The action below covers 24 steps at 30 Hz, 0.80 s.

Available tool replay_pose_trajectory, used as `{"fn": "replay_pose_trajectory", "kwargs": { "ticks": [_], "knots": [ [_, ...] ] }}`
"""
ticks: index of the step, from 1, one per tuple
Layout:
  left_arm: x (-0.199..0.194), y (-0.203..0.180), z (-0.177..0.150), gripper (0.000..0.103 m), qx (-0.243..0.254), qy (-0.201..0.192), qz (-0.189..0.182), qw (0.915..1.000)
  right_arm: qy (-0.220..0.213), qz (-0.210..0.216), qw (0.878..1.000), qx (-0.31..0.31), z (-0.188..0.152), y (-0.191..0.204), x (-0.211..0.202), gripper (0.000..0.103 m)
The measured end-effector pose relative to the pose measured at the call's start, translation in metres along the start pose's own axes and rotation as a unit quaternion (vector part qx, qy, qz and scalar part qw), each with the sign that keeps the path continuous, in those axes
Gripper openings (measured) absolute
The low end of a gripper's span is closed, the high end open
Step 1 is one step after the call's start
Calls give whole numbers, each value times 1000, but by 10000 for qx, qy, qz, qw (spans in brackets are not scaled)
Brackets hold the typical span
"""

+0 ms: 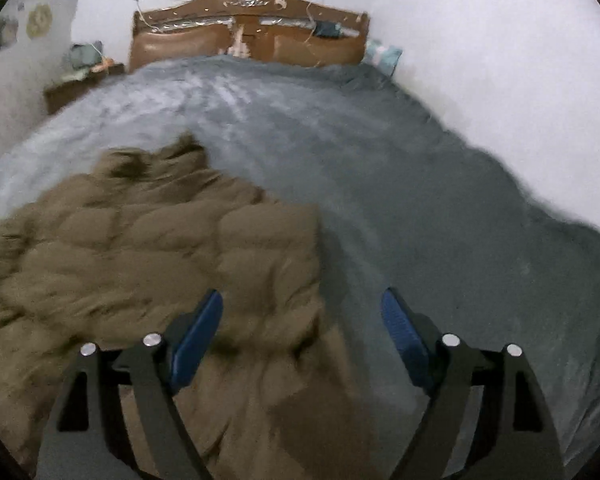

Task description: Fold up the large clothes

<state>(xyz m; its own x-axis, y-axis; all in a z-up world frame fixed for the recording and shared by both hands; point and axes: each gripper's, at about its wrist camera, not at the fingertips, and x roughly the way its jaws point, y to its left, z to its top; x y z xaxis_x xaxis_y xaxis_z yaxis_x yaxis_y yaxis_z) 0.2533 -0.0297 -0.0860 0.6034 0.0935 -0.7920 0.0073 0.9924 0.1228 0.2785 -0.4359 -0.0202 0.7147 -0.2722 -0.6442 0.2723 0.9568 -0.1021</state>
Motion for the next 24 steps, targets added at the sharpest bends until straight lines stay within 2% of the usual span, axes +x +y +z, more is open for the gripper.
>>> {"fn": "replay_pose_trajectory", "kwargs": {
  "ticks": [2, 3, 5, 6, 7, 9, 13, 16, 18, 19, 21, 22, 23, 24],
  "knots": [
    [2, -12, -11, 100, 349, 105, -6, 9993, 229, 302, 9993, 42, -23, -6, -13, 91],
    [6, -24, -21, 100, 724, 184, 70, 9972, 479, 539, 9974, -42, -37, -7, -10, 91],
    [12, -37, -33, 100, 1217, 238, 224, 9920, 866, 739, 9928, -380, -71, -4, -6, 91],
    [12, -38, -38, 100, 1324, 239, 282, 9905, 1144, 821, 9870, -773, -90, 2, 0, 91],
    [12, -37, -39, 100, 1317, 247, 275, 9906, 1225, 875, 9815, -1185, -107, 7, 2, 91],
    [12, -25, -43, 100, 1105, 390, 88, 9931, 1071, 960, 9768, -1589, -131, 5, -3, 91],
    [8, -7, -53, 100, 943, 509, -153, 9941, 932, 1412, 9763, -1349, -166, -33, -19, 91],
    [-9, 2, -48, 100, 979, 147, -29, 9951, 671, 1340, 9817, -1179, -181, -50, -35, 92],
    [-24, 8, -45, 100, 1047, -160, 39, 9944, 722, 1491, 9838, -684, -178, -69, -42, 95],
    [-27, 11, -43, 100, 1092, -177, 20, 9939, 766, 1582, 9835, -429, -178, -78, -46, 99],
    [-29, 14, -43, 100, 1151, -127, -60, 9933, 1094, 1793, 9776, 147, -184, -93, -40, 98],
    [-27, 17, -45, 100, 1208, -23, -105, 9926, 1329, 1950, 9708, 422, -190, -98, -35, 87],
    [-25, 20, -46, 100, 1241, 18, -103, 9922, 1397, 2135, 9645, 679, -192, -102, -30, 70],
    [-24, 22, -46, 100, 1285, 62, -108, 9916, 1375, 2294, 9613, 668, -192, -101, -30, 41]
  ]
}}
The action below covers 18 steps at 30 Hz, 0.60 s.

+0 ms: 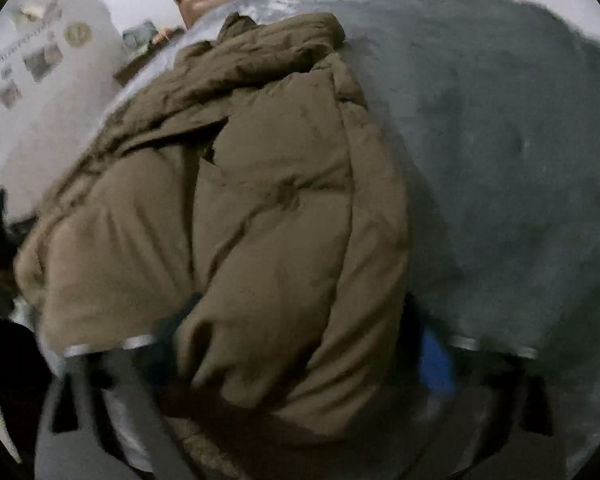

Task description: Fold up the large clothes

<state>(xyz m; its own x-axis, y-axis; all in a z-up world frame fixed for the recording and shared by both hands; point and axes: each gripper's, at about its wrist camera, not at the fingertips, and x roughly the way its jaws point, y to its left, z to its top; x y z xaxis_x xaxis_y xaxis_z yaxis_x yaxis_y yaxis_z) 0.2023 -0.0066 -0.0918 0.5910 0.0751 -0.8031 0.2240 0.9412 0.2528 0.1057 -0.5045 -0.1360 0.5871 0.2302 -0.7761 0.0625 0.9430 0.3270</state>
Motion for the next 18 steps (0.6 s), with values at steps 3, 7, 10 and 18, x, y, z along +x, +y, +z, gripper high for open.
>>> {"fn": "replay_pose_trajectory", "kwargs": {
  "ticks": [3, 7, 10, 18],
  "knots": [
    [-7, 1, -2, 100, 122, -68, 36, 9999, -30, -326, 9984, -452, 6, 19, -4, 15],
    [-25, 7, -9, 100, 349, -236, 53, 9991, -151, -1549, 9824, -1030, 29, 31, -26, 16],
    [-35, 23, -16, 100, 203, -237, -187, 9993, 344, -1837, 9791, -797, 34, 13, -20, 74],
    [-43, 98, -36, 100, -1251, -172, -210, 9918, -932, -2112, 9730, -93, 59, 46, -72, 99]
  ]
}}
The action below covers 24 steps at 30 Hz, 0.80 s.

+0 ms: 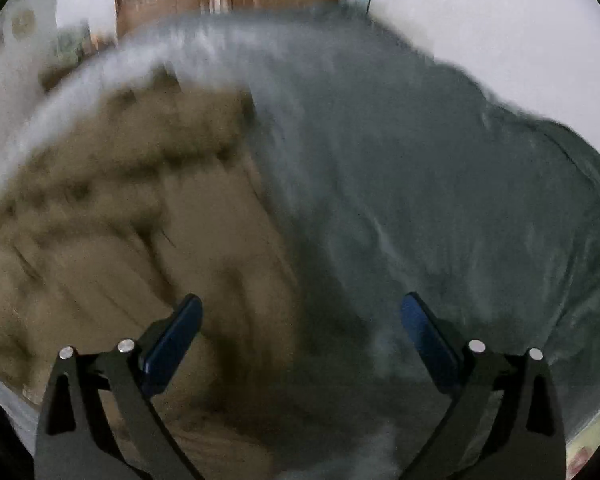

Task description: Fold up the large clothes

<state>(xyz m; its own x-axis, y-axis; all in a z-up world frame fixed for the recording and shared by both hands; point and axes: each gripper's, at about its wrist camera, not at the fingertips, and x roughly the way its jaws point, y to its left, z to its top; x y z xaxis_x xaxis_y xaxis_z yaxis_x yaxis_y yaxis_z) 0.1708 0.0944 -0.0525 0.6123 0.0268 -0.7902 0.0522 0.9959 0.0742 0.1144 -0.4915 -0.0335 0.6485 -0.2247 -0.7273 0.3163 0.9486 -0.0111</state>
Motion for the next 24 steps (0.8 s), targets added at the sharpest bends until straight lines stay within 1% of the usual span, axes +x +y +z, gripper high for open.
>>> {"fn": "replay_pose_trajectory", "kwargs": {
  "ticks": [1, 2, 3, 4, 5, 6, 7, 8, 10, 11, 12, 13, 14, 16, 19, 20, 21, 22, 23, 24],
  "knots": [
    [3, 11, -1, 100, -227, 28, 32, 9997, -350, 199, 9991, 91, 7, 11, -14, 100],
    [11, 27, -4, 100, -533, 59, 168, 9984, -610, 339, 9975, 139, 13, 18, -24, 100],
    [20, 39, -7, 100, -733, 86, 423, 9964, -946, 536, 9939, 199, 21, 30, -38, 101],
    [25, 45, -10, 100, -798, 117, 652, 9946, -1157, 697, 9905, 261, 28, 41, -45, 101],
    [32, 53, -14, 100, -802, 129, 983, 9918, -1314, 854, 9870, 354, 33, 50, -53, 101],
    [37, 57, -16, 100, -748, 121, 1185, 9901, -1457, 1105, 9819, 485, 42, 63, -55, 101],
    [44, 61, -18, 100, -611, 129, 1528, 9863, -1495, 1414, 9771, 539, 49, 78, -51, 101],
    [51, 64, -21, 100, -465, 149, 1782, 9828, -1528, 1672, 9725, 543, 53, 93, -45, 101],
    [64, 68, -24, 100, -276, 179, 2057, 9781, -1578, 1905, 9678, 460, 48, 112, -32, 101],
    [71, 69, -26, 100, -200, 170, 2154, 9762, -1482, 1991, 9680, 368, 43, 122, -21, 101],
    [77, 71, -29, 100, -143, 148, 2215, 9749, -971, 2008, 9747, 127, 40, 137, 0, 101],
    [83, 73, -32, 100, -140, 84, 2237, 9745, -684, 1970, 9780, -22, 41, 146, 14, 101],
    [86, 75, -32, 100, -183, -2, 2245, 9743, -588, 1926, 9795, -71, 40, 150, 21, 101],
    [86, 77, -32, 100, -249, -179, 2328, 9720, -544, 1869, 9809, -16, 40, 148, 29, 101],
    [84, 77, -22, 100, -284, -453, 2541, 9657, -505, 1753, 9832, 46, 33, 141, 28, 101],
    [83, 78, -18, 100, -308, -530, 2589, 9640, -483, 1761, 9830, 173, 34, 139, 30, 101],
    [85, 80, -14, 100, -341, -551, 2609, 9632, -461, 1816, 9819, 280, 33, 124, 32, 101],
    [82, 85, -13, 100, -385, -557, 2604, 9631, -424, 1895, 9802, 388, 31, 118, 29, 101],
    [85, 88, -10, 97, -475, -527, 2548, 9644, -323, 1998, 9779, 522, 32, 118, 34, 101],
    [88, 93, -9, 85, -583, -458, 2485, 9658, -255, 2022, 9773, 578, 28, 108, 34, 101]
  ]
}}
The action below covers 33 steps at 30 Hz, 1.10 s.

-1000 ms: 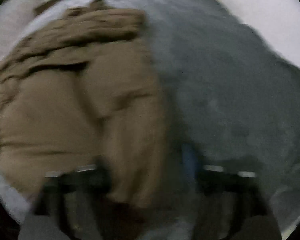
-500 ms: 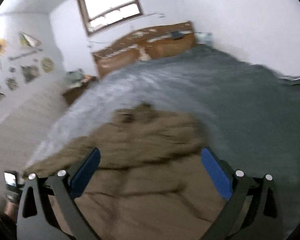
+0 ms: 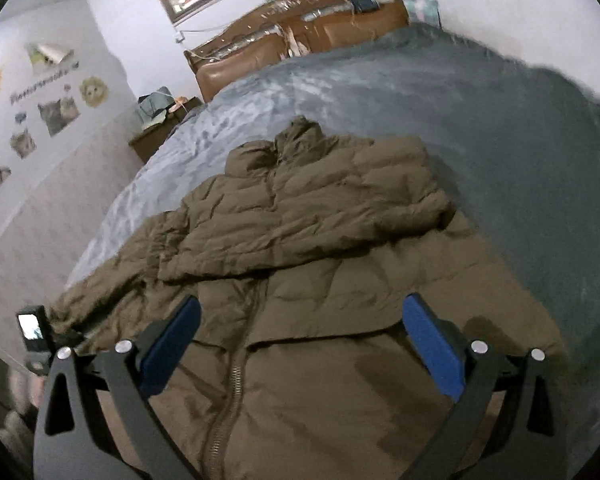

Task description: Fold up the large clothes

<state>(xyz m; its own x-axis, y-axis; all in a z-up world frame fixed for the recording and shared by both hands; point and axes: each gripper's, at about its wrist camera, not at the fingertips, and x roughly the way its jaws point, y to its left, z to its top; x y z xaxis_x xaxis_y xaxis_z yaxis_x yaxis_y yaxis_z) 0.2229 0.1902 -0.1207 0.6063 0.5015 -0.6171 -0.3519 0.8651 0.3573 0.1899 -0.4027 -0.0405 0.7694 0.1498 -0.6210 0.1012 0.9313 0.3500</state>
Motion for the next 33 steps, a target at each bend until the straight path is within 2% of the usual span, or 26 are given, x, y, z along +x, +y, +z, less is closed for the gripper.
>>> {"fn": "replay_pose_trajectory", "kwargs": {
  "ticks": [1, 2, 4, 5, 7, 15, 18, 21, 24, 27, 30, 33],
  "knots": [
    [5, 4, 1, 72, -104, 112, -56, 9999, 50, 14, 10000, 48, 0, -1, 1, 101],
    [6, 11, 2, 67, -233, 177, -206, 9994, 66, 23, 10000, 43, 0, 1, 4, 101],
    [6, 14, 5, 42, -365, 175, -461, 9981, 77, 19, 10000, -5, -1, 2, 6, 101],
    [7, 6, 9, 39, -410, 154, -552, 9975, 86, 27, 10000, -14, -1, 3, 7, 101],
    [0, 14, 18, 20, -544, 59, -747, 9957, 88, 81, 9999, 16, 0, 3, 9, 101],
    [-58, 27, 62, 13, -1353, -498, -1363, 9801, -56, 180, 9996, 217, 0, -5, -1, 101],
    [-93, 22, 76, 13, -1651, -619, -1855, 9667, -97, 134, 9991, 384, 0, -13, -4, 101],
    [-130, -7, 91, 13, -1657, -868, -2354, 9537, -127, 17, 9992, 392, 2, -15, -2, 101],
    [-171, -42, 99, 13, -1516, -1021, -2919, 9388, -264, -333, 9991, -2, 10, -4, 0, 101],
    [-207, -100, 108, 13, -1059, -1075, -3526, 9235, -336, -627, 9967, -402, 16, 7, 5, 101],
    [-233, -153, 94, 13, -520, -1023, -3858, 9154, -359, -805, 9935, -714, 24, 13, 13, 101],
    [-247, -195, 74, 13, -143, -760, -4075, 9099, -446, -1015, 9906, -797, 36, 11, 23, 101]
  ]
}}
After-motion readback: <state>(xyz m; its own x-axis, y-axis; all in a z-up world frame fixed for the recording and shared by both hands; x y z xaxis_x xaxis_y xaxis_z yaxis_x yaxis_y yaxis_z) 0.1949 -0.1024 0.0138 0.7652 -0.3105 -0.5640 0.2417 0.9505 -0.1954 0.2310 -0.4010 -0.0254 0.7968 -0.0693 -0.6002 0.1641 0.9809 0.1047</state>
